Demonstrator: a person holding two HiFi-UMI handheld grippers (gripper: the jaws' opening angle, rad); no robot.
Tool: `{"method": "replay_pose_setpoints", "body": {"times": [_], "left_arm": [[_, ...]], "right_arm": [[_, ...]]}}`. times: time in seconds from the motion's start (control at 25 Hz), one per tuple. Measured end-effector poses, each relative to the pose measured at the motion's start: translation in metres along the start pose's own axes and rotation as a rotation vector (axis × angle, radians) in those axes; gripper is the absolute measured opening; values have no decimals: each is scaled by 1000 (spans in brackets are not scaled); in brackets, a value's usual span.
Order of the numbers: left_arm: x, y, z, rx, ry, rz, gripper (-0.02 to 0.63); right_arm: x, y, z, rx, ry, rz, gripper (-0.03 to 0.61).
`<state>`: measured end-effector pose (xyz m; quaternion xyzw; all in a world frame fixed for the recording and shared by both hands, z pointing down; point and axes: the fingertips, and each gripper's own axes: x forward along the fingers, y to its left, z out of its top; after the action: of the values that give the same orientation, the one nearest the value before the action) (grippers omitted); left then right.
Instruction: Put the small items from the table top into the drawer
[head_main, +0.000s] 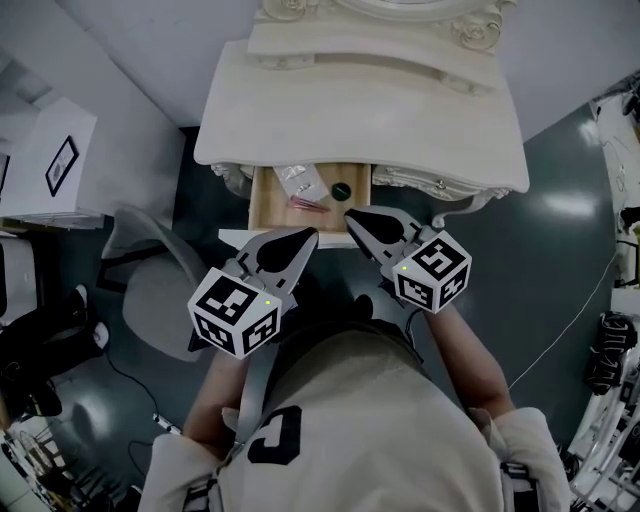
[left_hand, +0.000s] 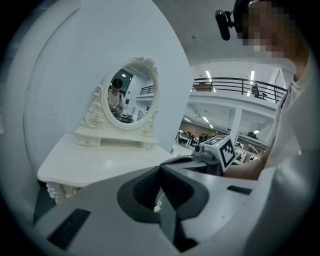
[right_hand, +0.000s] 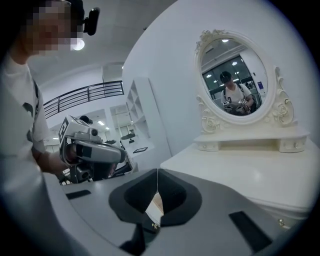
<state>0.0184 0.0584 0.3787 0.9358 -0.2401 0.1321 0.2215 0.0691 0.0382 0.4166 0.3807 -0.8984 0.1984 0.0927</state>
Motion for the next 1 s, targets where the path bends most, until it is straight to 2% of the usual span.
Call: {"method": "replay_pose_setpoints", "body": {"times": [0.28, 0.56, 0.76, 1.0], "left_arm": [[29, -47, 2, 17, -18, 27, 55], [49, -78, -9, -5, -2, 82, 55], [51, -82, -11, -18, 4, 113, 55], [42, -68, -6, -7, -1, 107, 55]], "right_arm": [[-50, -18, -13, -33, 10, 12, 29], [-88, -32, -29, 5, 11, 51, 29], [-99, -36, -33, 25, 20, 69, 29], [-88, -24, -23, 25, 7, 78, 28]]}}
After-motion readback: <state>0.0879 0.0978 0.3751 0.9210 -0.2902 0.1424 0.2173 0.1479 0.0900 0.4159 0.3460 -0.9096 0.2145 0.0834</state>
